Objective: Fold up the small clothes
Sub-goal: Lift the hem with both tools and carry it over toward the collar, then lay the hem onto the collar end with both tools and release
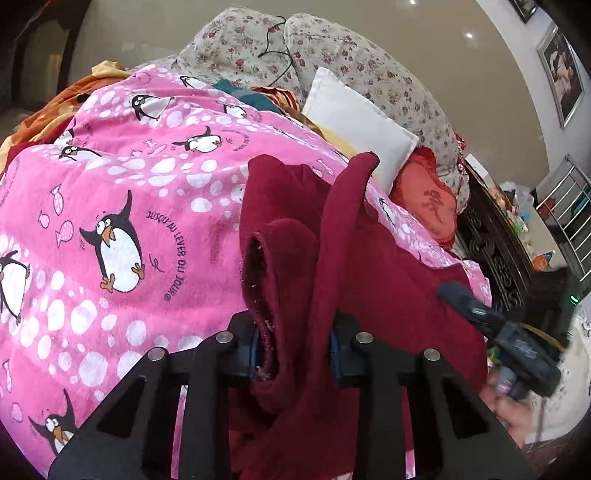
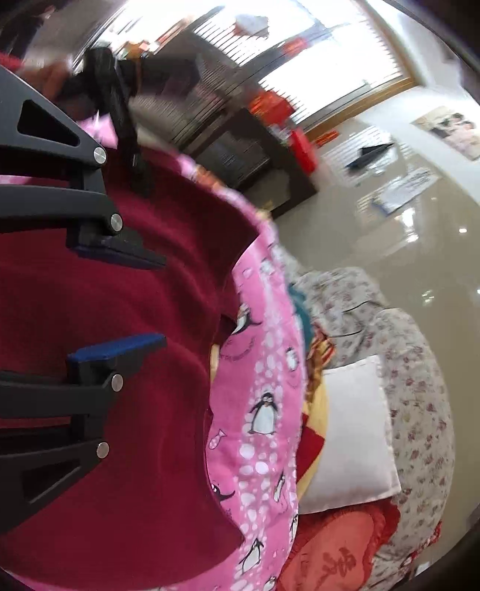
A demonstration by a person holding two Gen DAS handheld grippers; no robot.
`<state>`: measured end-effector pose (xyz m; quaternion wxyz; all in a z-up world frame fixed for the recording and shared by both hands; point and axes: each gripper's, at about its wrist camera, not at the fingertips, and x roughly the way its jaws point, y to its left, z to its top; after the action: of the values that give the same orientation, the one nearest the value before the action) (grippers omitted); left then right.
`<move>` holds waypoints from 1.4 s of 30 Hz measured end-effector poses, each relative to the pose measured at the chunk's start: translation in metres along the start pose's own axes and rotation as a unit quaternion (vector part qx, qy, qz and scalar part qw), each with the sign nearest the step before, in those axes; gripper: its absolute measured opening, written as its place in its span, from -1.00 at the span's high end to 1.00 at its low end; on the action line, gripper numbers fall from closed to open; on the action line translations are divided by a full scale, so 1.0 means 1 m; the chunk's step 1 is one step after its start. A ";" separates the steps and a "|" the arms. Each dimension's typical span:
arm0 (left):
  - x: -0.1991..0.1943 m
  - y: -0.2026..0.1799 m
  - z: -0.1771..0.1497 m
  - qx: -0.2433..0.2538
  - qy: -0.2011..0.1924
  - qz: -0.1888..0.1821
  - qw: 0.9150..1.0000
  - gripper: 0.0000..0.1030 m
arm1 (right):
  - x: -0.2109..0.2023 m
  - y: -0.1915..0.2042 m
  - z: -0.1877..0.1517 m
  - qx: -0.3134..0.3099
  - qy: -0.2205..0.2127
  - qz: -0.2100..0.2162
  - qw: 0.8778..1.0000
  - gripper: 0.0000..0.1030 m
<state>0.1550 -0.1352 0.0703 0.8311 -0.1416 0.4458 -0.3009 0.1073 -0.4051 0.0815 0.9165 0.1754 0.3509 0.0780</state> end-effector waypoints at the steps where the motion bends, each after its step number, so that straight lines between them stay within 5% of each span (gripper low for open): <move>1: -0.001 -0.003 0.000 0.006 0.001 0.007 1.000 0.50 | 0.013 -0.001 0.001 -0.008 0.020 -0.018 1.000 0.36; 4: -0.002 -0.012 -0.002 0.018 0.001 0.017 1.000 0.51 | 0.045 -0.013 0.002 0.010 0.047 -0.033 0.998 0.36; 9: 0.003 -0.009 -0.002 0.021 0.008 0.024 0.999 0.47 | 0.015 -0.003 0.000 -0.002 0.023 -0.023 0.999 0.37; 18: 0.015 0.000 -0.005 -0.001 0.004 -0.011 1.000 -0.21 | 0.006 -0.009 -0.004 0.016 0.024 0.017 0.999 0.37; 21: 0.014 -0.014 -0.008 0.034 0.008 0.010 0.999 0.04 | 0.014 -0.012 -0.002 0.009 0.026 -0.006 1.000 0.37; 23: 0.006 -0.023 -0.008 0.036 0.021 0.008 0.999 0.53 | 0.027 -0.018 0.001 0.009 0.039 -0.032 0.999 0.41; 27: -0.018 -0.046 -0.005 0.030 0.032 -0.035 0.998 0.55 | 0.042 -0.030 0.010 0.023 0.051 -0.056 0.997 0.41; 35: -0.027 -0.148 -0.017 0.089 0.059 -0.043 0.993 0.55 | -0.027 -0.056 -0.003 0.062 0.003 -0.035 0.997 0.36; 37: -0.012 -0.169 -0.030 0.100 0.072 -0.034 0.992 0.55 | -0.028 -0.097 -0.010 0.166 0.010 0.036 0.985 0.36; 39: 0.002 -0.184 -0.044 0.107 0.083 -0.036 0.990 0.55 | -0.047 -0.128 -0.017 0.249 -0.032 0.137 0.958 0.32; 42: 0.023 -0.198 -0.061 0.107 0.089 -0.039 0.989 0.54 | -0.067 -0.150 -0.022 0.303 -0.073 0.215 0.926 -0.07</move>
<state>0.0405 -0.3023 0.1210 0.7857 -0.0417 0.4775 -0.3909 0.0460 -0.5558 0.0512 0.8040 0.5212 0.2438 0.1500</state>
